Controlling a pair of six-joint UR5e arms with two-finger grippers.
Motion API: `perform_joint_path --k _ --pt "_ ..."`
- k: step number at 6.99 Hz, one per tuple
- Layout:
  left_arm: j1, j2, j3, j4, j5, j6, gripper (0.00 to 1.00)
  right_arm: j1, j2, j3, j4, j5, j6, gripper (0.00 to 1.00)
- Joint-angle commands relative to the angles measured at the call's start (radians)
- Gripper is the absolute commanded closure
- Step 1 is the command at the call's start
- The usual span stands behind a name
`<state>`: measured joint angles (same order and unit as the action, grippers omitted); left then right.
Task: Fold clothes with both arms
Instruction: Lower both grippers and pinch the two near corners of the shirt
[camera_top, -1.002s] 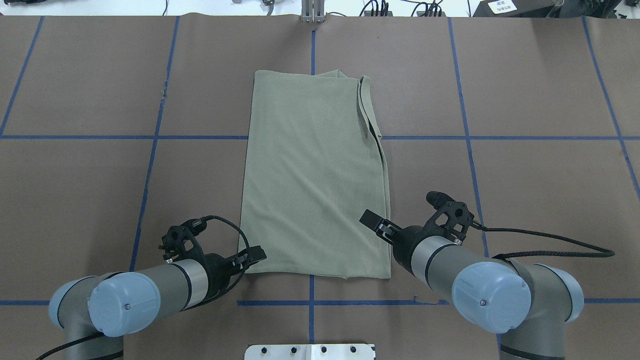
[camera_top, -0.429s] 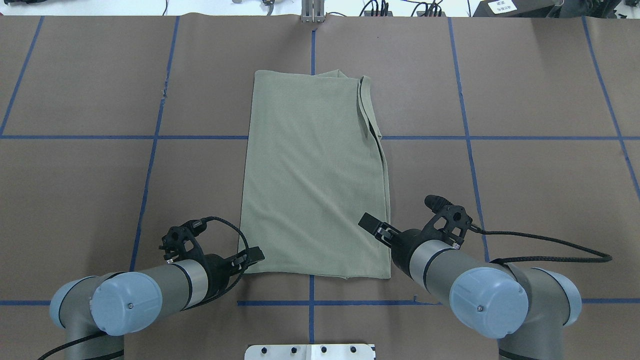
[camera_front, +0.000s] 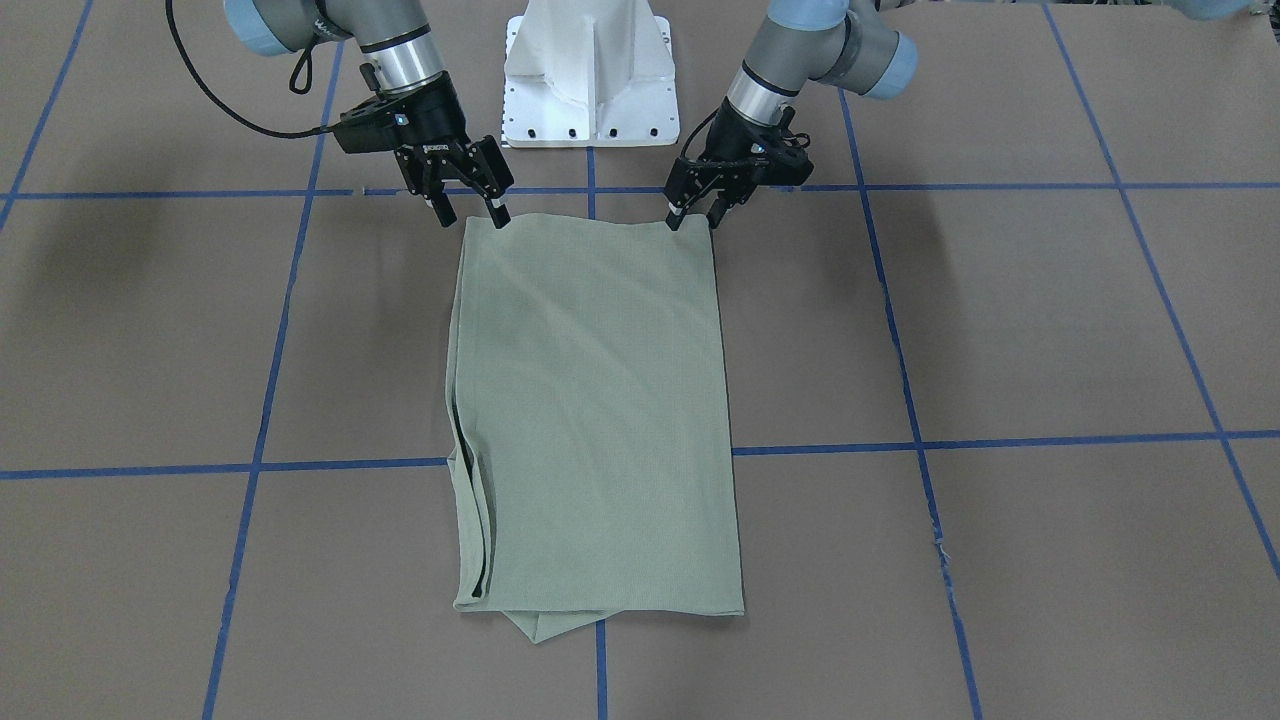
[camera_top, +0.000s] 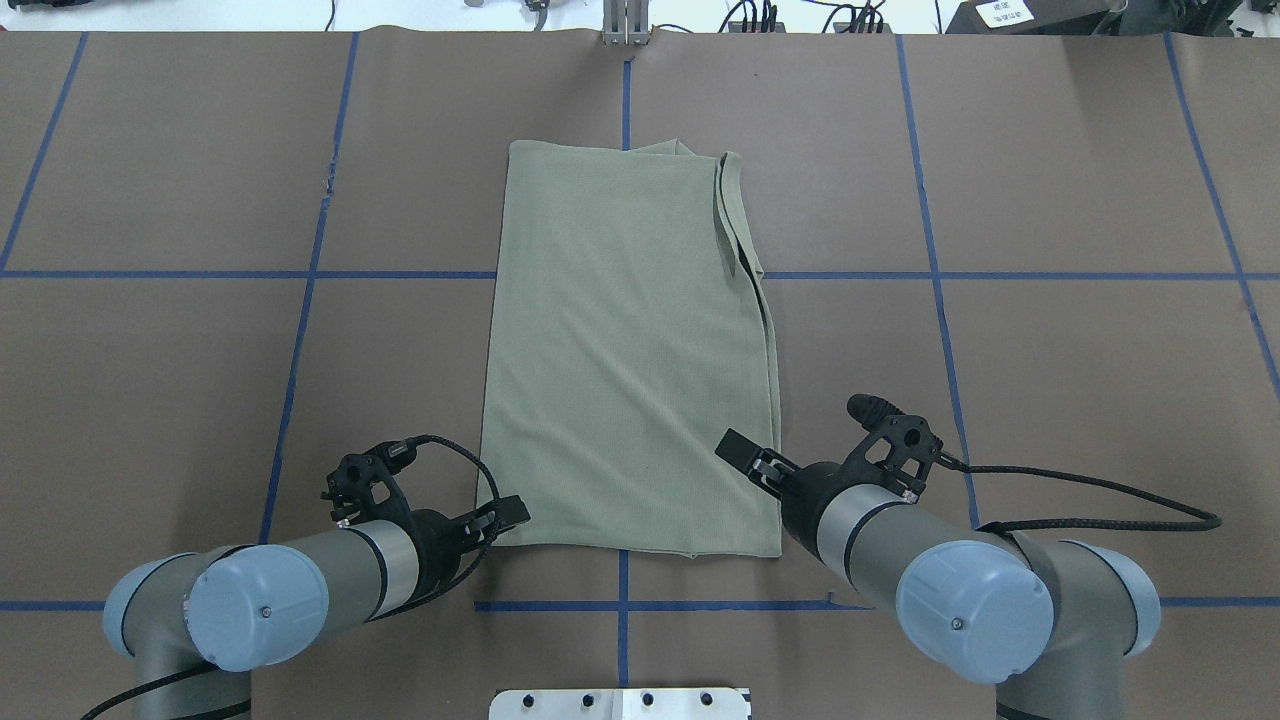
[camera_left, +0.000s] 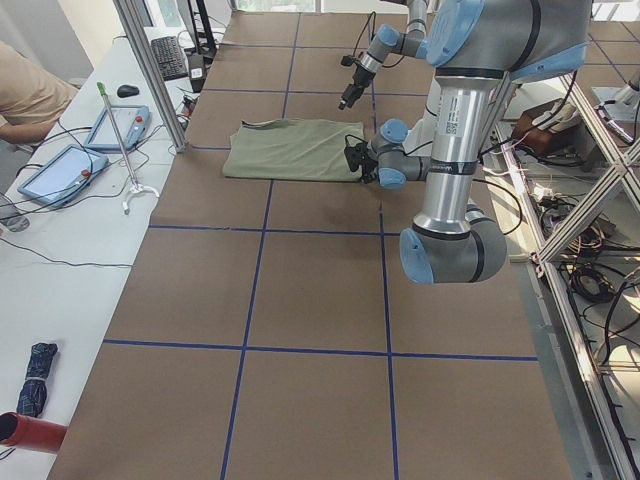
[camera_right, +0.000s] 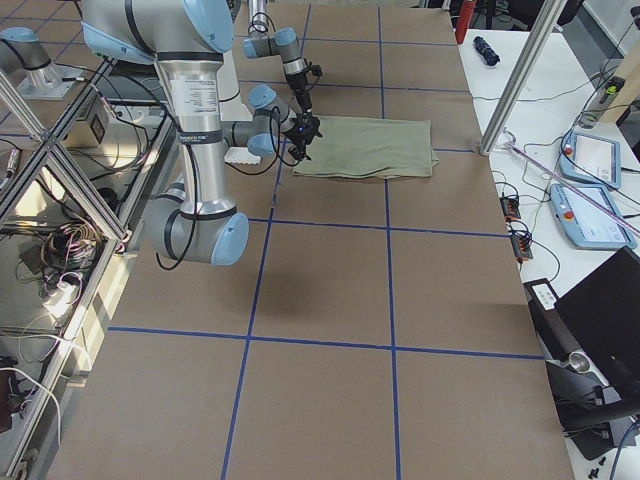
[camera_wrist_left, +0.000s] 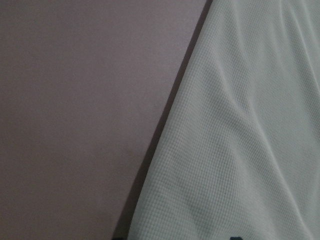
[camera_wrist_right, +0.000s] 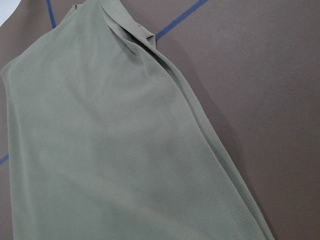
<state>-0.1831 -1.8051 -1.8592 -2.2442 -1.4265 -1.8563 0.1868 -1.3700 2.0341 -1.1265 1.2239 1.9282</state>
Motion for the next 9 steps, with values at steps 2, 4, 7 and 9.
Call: perform_joint_path --k 2,4,7,9 --pt "0.005 -0.011 0.028 0.0 0.0 0.006 0.23 -0.01 0.0 -0.005 -0.001 -0.006 0.0 0.01" --pt "0.005 -0.014 0.029 -0.001 0.0 0.005 0.44 -0.01 0.006 -0.011 -0.001 -0.007 0.0 0.01" --pt "0.002 -0.007 0.008 -0.003 0.0 0.006 1.0 -0.023 0.011 -0.012 -0.001 -0.007 0.0 0.01" --pt "-0.001 -0.003 0.003 -0.003 0.001 0.006 1.0 -0.029 0.012 -0.015 -0.001 -0.014 0.0 0.01"
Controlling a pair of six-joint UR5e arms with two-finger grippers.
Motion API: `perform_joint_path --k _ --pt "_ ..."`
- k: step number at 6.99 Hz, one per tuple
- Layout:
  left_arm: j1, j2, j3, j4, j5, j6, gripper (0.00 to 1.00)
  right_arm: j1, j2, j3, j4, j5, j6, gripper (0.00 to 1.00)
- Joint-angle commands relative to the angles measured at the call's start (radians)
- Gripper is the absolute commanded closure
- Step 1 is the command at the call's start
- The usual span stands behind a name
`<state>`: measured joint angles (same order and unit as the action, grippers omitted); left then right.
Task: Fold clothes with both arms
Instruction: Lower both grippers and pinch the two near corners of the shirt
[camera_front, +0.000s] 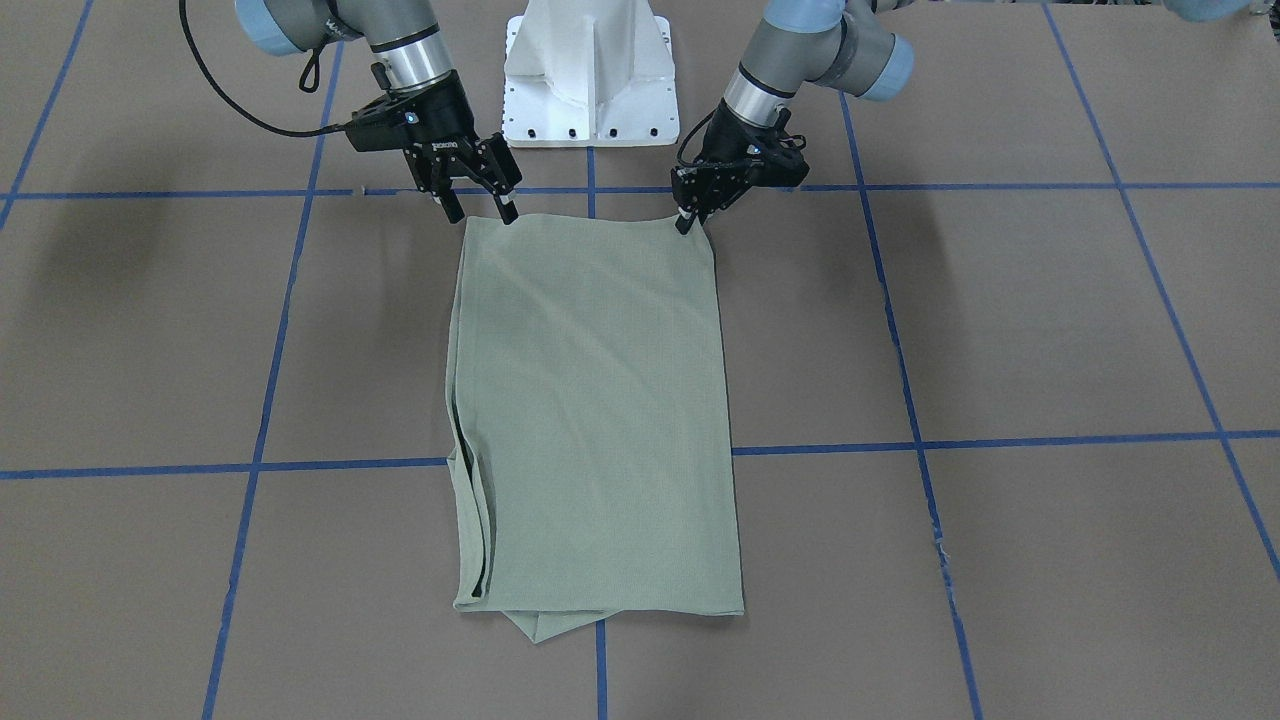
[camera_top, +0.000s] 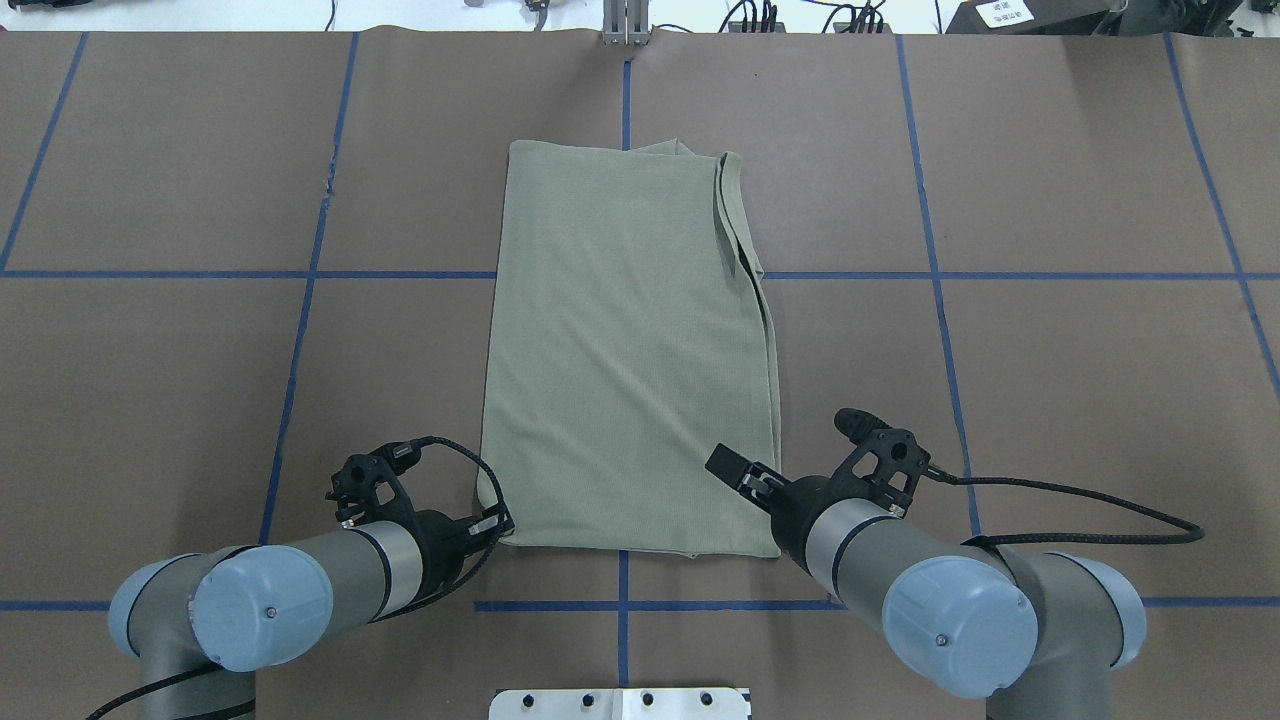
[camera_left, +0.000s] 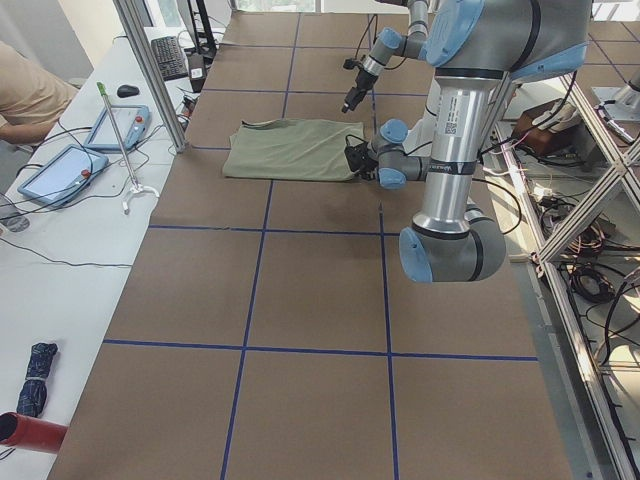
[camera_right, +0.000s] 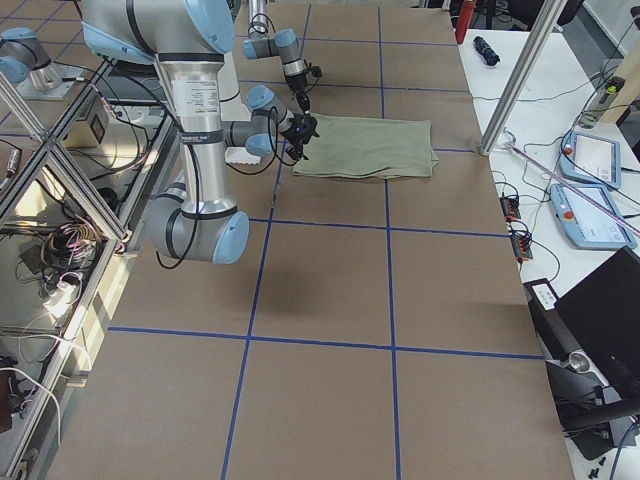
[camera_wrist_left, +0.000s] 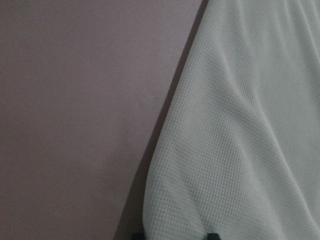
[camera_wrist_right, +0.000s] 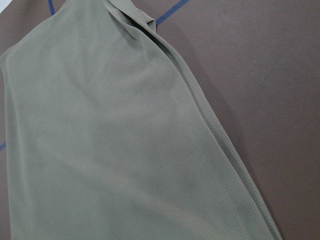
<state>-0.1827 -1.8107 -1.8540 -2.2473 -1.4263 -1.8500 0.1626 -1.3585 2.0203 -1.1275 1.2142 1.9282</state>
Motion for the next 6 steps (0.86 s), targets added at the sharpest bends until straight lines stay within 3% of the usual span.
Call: perform_joint_path --k 1,2,3,4,6 --pt "-0.001 0.002 -0.004 0.0 0.001 0.0 1.0 -0.015 0.004 -0.009 -0.002 -0.007 0.005 0.02" --pt "-0.001 -0.002 -0.004 0.0 0.003 0.0 1.0 -0.023 0.051 -0.02 -0.076 -0.007 0.09 0.08" --pt "0.0 -0.006 -0.004 0.0 0.003 0.0 1.0 -0.044 0.149 -0.034 -0.267 -0.005 0.194 0.15" --pt "0.0 -0.007 -0.005 0.0 0.003 0.0 1.0 -0.067 0.186 -0.072 -0.331 -0.005 0.24 0.16" --pt "0.0 -0.009 -0.022 0.0 0.004 0.0 1.0 -0.071 0.182 -0.118 -0.33 -0.007 0.226 0.14"
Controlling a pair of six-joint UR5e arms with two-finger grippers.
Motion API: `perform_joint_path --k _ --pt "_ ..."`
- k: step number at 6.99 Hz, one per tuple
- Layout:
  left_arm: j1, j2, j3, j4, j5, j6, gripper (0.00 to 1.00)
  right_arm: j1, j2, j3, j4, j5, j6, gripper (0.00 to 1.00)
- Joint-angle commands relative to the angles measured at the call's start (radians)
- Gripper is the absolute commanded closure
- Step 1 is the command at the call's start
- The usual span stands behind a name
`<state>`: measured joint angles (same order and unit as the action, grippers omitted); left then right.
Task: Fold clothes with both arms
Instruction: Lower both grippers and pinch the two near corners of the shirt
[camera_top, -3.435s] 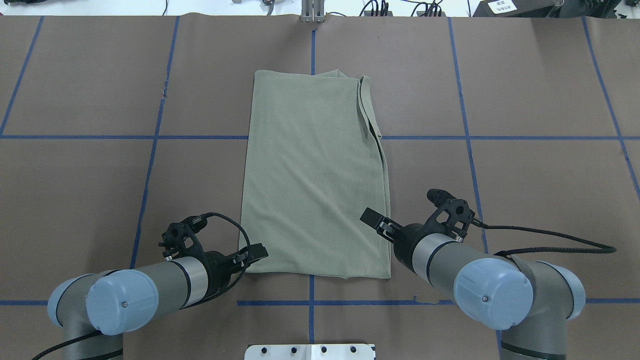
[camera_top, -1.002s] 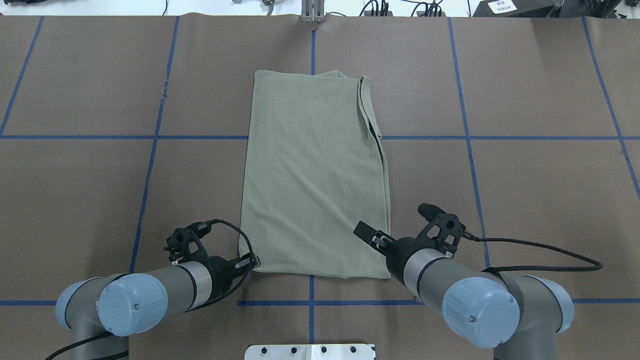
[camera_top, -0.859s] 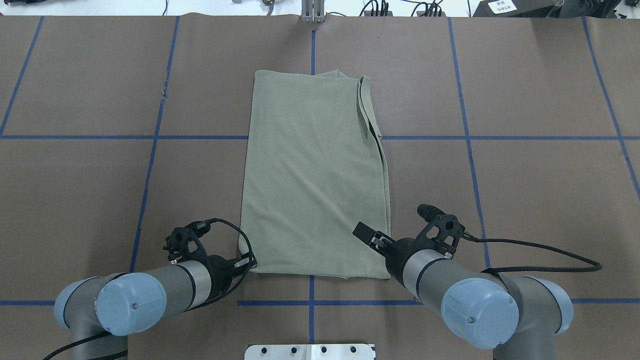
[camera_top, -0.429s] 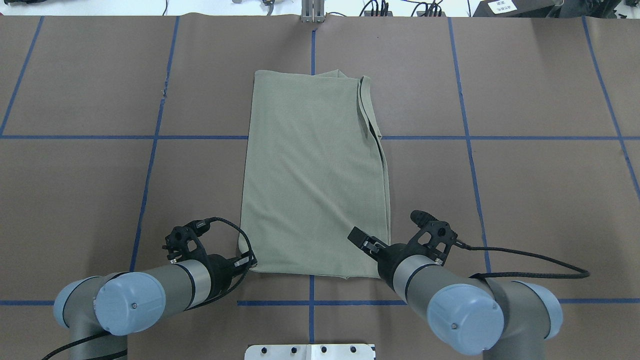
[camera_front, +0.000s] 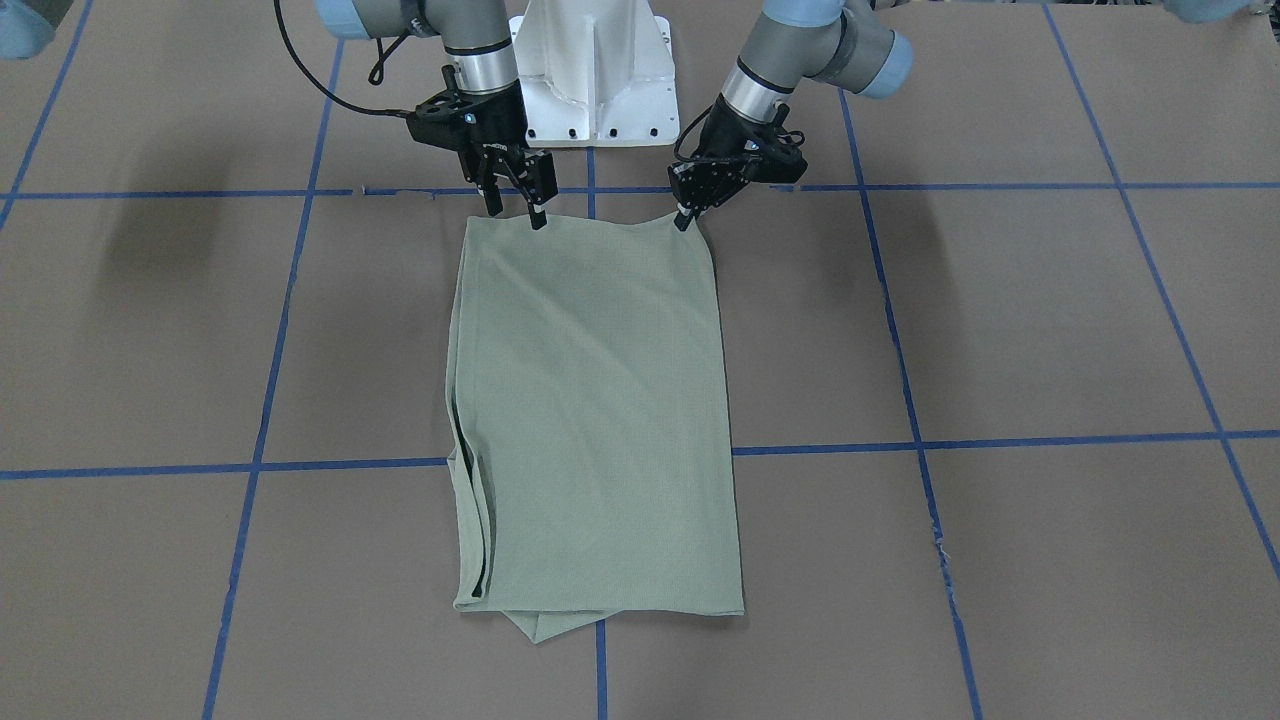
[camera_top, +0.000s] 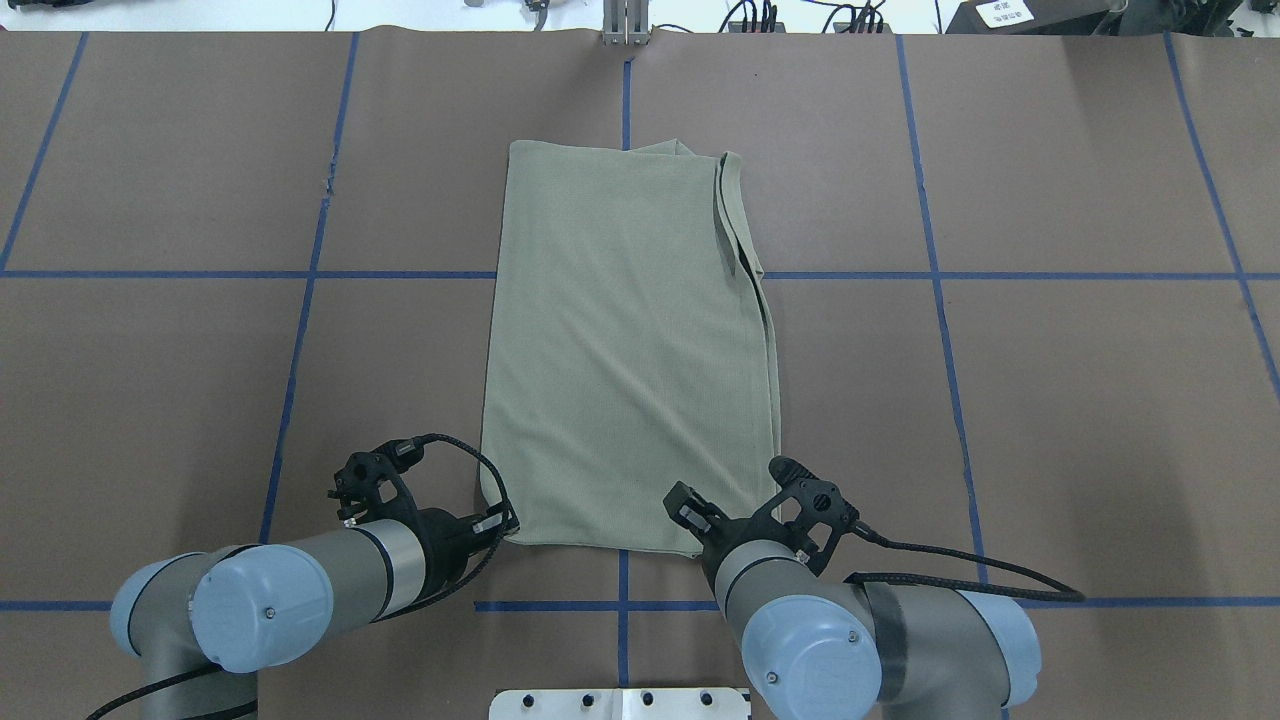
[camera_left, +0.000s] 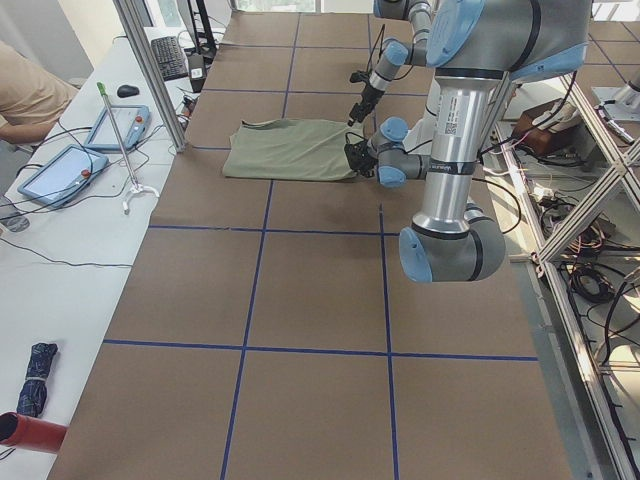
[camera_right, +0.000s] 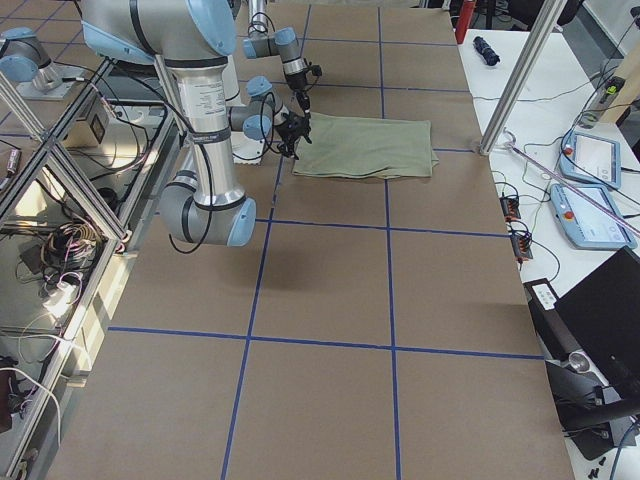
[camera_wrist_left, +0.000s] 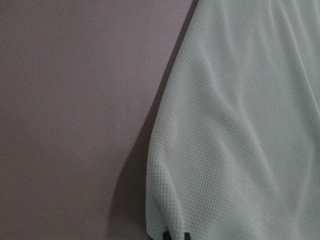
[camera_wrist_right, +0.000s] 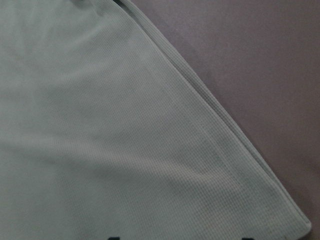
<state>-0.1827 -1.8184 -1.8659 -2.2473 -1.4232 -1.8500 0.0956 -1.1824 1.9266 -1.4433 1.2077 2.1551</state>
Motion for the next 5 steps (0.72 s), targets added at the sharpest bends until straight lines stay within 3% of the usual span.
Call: perform_joint_path --k 1,5 --pt "-0.001 0.001 -0.015 0.0 0.001 0.0 1.0 0.007 0.006 -0.031 -0.017 0.003 -0.007 0.13" --pt "-0.004 0.007 -0.022 0.0 0.001 0.0 1.0 0.006 0.01 -0.061 -0.014 0.001 -0.001 0.15"
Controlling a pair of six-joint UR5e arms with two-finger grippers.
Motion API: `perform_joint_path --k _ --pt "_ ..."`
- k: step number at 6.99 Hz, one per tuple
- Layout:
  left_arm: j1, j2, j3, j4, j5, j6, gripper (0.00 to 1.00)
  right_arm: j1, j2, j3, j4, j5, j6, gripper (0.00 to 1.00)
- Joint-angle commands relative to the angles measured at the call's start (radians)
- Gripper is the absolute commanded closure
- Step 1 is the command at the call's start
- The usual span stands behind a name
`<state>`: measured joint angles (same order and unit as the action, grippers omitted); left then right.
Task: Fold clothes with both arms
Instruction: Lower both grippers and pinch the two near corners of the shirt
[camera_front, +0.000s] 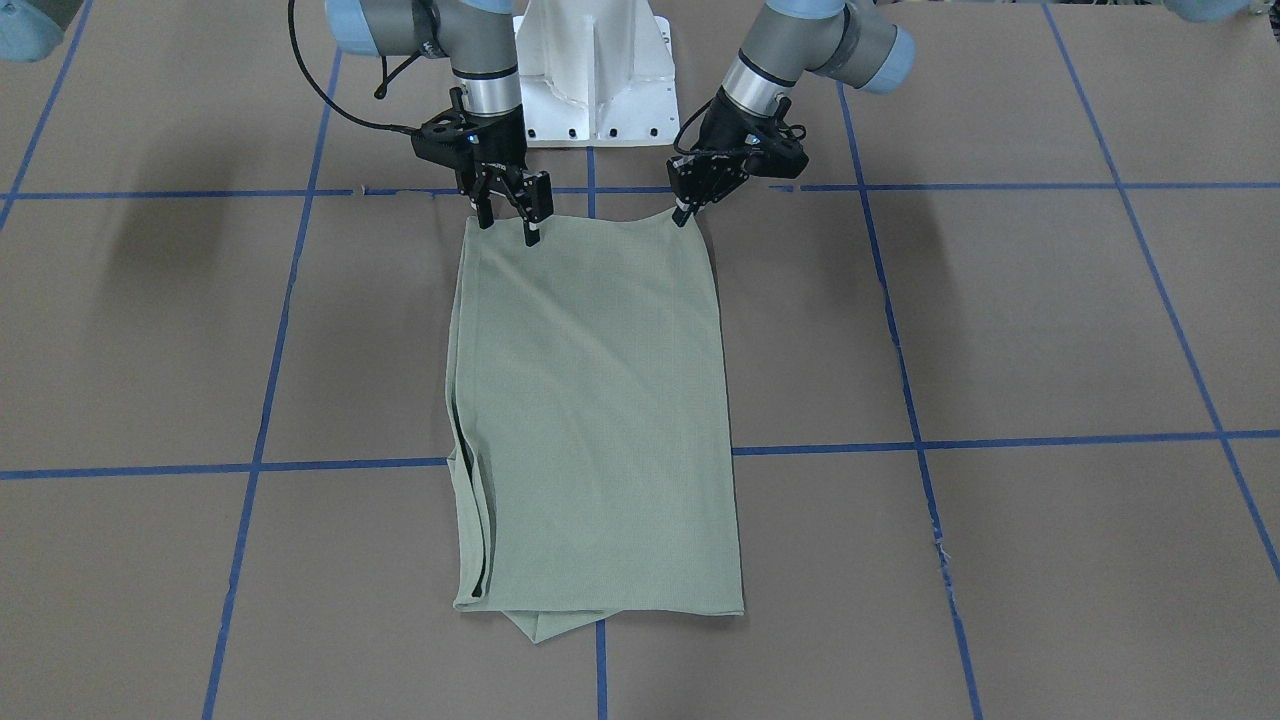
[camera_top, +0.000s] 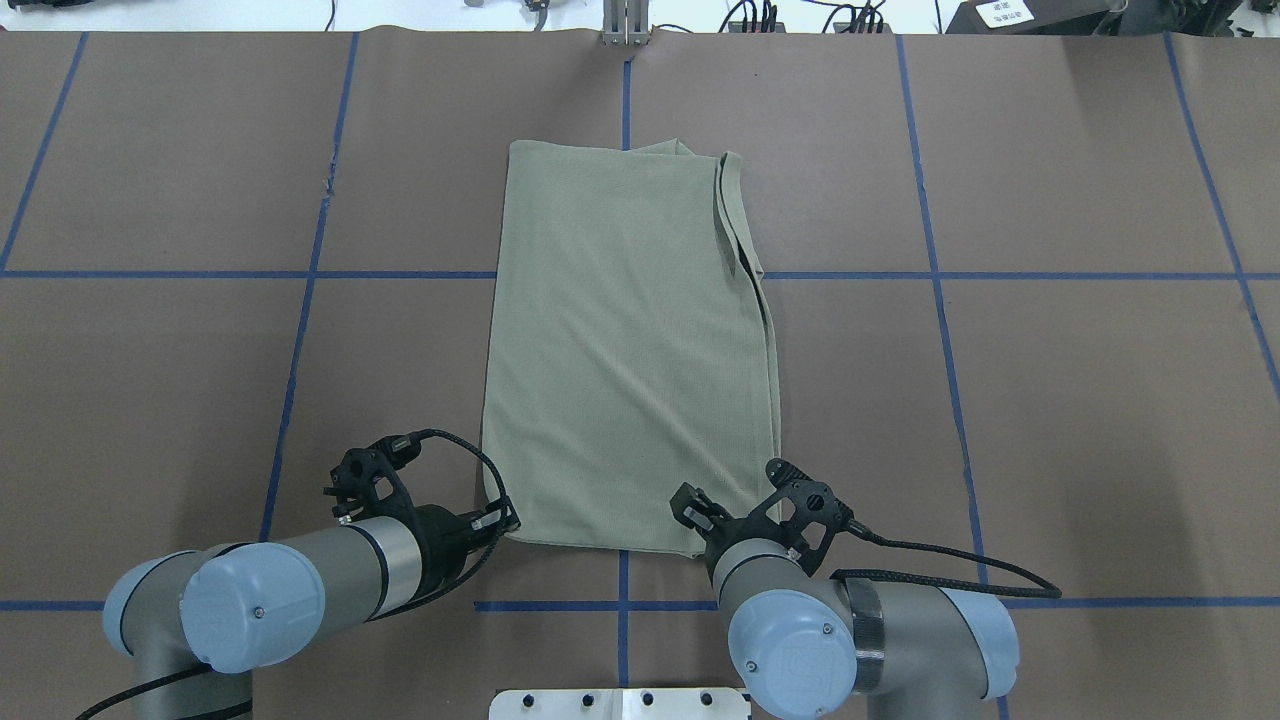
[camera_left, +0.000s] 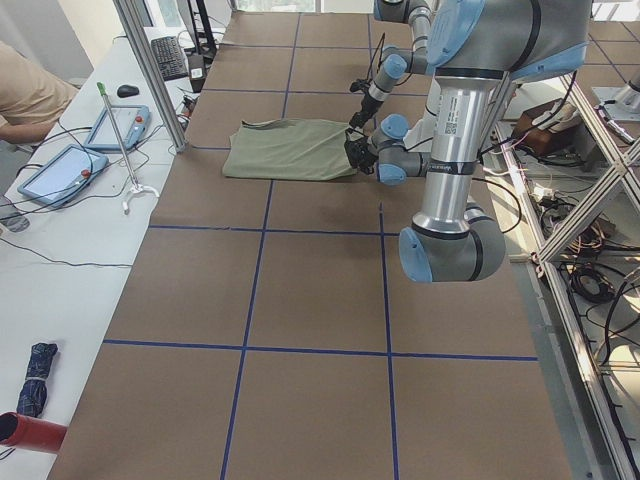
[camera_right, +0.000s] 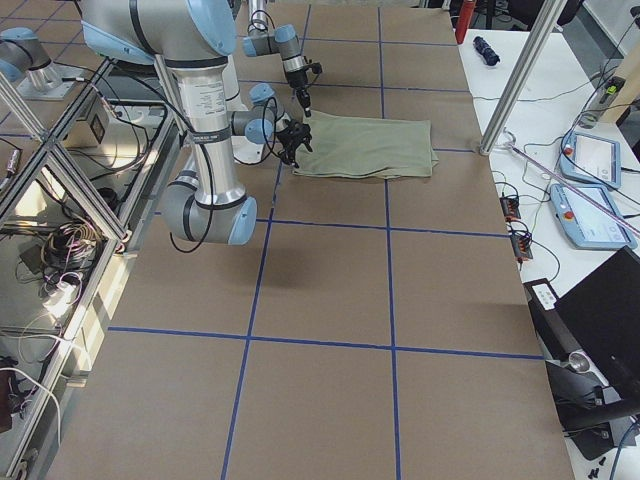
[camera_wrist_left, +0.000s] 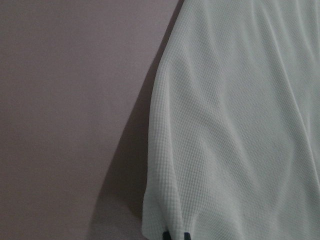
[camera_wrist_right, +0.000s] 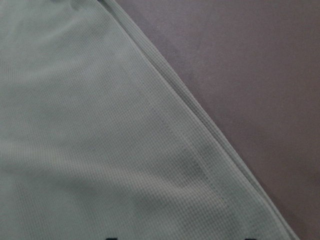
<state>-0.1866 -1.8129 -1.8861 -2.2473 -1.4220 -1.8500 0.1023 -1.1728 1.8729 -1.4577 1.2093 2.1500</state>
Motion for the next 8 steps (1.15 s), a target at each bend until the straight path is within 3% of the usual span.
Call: perform_joint_path --k 1,2,3,6,7,8 --pt "-0.001 0.001 -0.002 0.0 0.0 0.0 1.0 -0.001 0.021 -0.023 0.0 -0.002 0.008 0.29" --pt "-0.001 0.001 -0.002 0.0 0.0 0.0 1.0 -0.001 0.033 -0.023 0.002 -0.002 0.016 0.52" --pt "-0.001 0.003 -0.002 0.0 0.0 0.0 1.0 0.0 0.041 -0.023 0.0 -0.002 0.016 1.0" --pt "0.001 -0.003 -0.004 0.002 -0.002 0.0 1.0 0.008 0.038 -0.011 -0.009 -0.001 0.013 1.0" --pt "-0.005 0.004 -0.048 0.02 -0.008 0.032 1.0 0.014 0.033 0.033 -0.013 0.003 0.005 1.0" --pt "-0.01 0.01 -0.188 0.161 -0.049 0.075 1.0 0.016 0.029 0.14 -0.106 0.007 0.004 1.0"
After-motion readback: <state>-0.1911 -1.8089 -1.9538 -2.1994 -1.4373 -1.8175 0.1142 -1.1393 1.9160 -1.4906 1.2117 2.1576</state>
